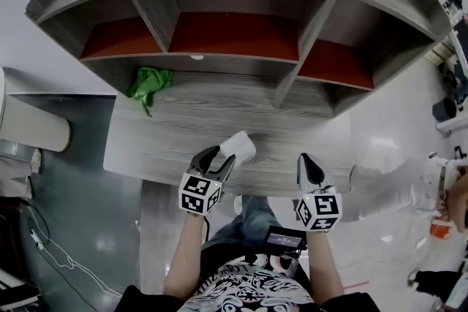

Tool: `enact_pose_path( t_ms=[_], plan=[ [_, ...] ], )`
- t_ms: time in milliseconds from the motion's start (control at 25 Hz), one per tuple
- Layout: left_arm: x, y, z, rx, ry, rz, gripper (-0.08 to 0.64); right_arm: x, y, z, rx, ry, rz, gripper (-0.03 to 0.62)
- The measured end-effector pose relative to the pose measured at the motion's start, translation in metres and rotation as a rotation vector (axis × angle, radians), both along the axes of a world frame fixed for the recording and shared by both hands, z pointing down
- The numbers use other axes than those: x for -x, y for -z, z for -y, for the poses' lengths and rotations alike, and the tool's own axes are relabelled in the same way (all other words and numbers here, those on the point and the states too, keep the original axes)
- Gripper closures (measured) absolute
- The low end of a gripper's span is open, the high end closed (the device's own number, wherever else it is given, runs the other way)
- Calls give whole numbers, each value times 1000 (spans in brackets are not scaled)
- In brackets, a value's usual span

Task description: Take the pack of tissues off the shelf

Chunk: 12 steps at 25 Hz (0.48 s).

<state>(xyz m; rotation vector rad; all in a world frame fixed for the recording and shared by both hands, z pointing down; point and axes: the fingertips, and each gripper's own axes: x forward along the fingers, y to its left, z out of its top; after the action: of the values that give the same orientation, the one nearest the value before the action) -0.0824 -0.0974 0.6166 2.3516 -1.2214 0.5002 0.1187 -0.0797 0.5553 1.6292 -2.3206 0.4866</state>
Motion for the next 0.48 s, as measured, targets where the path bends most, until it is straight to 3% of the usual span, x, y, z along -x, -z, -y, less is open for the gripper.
enact_pose_path(
  t_ms=[240, 480],
  plan=[
    [9, 58, 13, -134, 58, -81, 454, 13, 13, 10, -36, 18, 5, 588],
    [14, 117, 17, -244, 77, -114, 543, 23, 39, 13, -76, 25, 4, 588]
  ],
)
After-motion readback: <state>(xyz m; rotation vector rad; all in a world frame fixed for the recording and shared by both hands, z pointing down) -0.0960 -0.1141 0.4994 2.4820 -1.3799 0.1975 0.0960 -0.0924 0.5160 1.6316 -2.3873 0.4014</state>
